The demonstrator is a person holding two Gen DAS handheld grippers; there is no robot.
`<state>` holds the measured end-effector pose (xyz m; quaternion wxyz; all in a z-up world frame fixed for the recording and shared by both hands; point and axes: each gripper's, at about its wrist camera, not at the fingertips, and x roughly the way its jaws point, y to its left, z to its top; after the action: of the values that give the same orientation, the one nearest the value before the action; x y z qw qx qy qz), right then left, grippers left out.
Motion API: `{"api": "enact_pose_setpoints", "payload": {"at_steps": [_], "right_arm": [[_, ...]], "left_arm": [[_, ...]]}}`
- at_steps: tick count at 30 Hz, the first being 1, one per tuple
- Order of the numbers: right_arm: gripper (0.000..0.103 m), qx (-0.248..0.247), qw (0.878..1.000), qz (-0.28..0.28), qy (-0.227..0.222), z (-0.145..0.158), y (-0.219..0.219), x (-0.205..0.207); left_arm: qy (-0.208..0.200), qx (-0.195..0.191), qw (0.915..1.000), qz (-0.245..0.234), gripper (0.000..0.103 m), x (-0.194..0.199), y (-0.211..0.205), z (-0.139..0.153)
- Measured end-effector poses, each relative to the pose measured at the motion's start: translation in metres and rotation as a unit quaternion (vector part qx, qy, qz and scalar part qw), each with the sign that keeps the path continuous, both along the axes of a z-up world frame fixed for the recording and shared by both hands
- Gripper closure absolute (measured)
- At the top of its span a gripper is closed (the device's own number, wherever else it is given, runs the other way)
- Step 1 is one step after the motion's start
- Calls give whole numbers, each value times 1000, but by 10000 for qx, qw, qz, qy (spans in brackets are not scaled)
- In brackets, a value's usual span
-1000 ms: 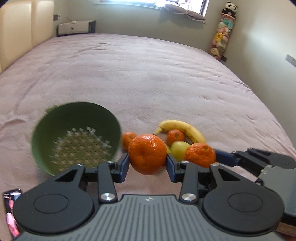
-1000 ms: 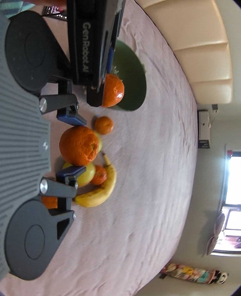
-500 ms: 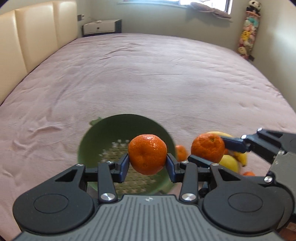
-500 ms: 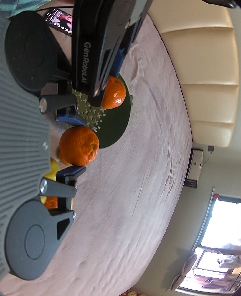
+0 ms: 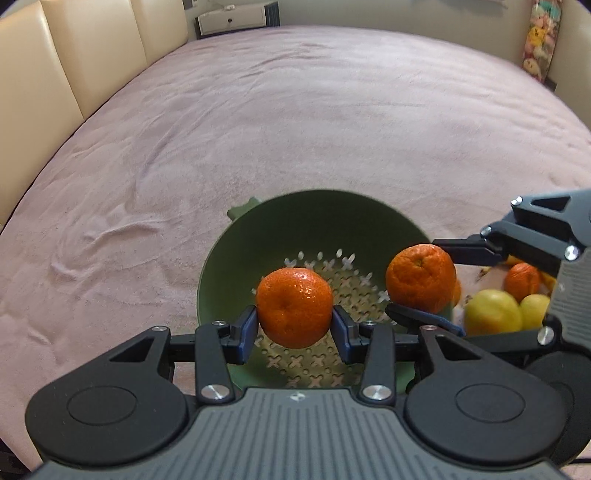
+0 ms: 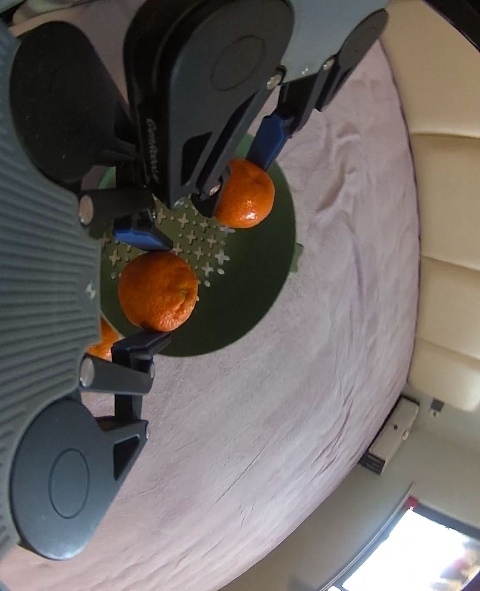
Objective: Organize fruits
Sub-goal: 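Carry the held mandarins with both tools over the green colander, then open both tools to drop the mandarins into the colander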
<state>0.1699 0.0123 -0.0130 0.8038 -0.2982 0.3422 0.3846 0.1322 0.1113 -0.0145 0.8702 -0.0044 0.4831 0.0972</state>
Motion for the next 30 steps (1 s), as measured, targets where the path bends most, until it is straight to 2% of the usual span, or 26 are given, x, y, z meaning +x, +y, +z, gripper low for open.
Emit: {"api": "enact_pose_setpoints", "payload": {"at_steps": [4, 9, 11, 18, 30], "right_arm": [[59, -215, 9988, 402, 203, -12, 7, 11], [59, -457, 9949, 821, 365, -23, 14, 20], [59, -489, 9932, 950, 454, -28, 16, 23], [59, -651, 9890, 1058, 800, -42, 22, 33], [58, -877, 9848, 1091, 1030, -59, 29, 40]], "left_arm": [[164, -57, 9998, 21, 55, 5, 5, -9], [361, 52, 9993, 22, 55, 10, 4, -21], [439, -69, 9990, 50, 55, 11, 6, -26], [741, -147, 9968, 246, 55, 14, 12, -37], [849, -233, 9959, 192, 55, 16, 11, -45]]}}
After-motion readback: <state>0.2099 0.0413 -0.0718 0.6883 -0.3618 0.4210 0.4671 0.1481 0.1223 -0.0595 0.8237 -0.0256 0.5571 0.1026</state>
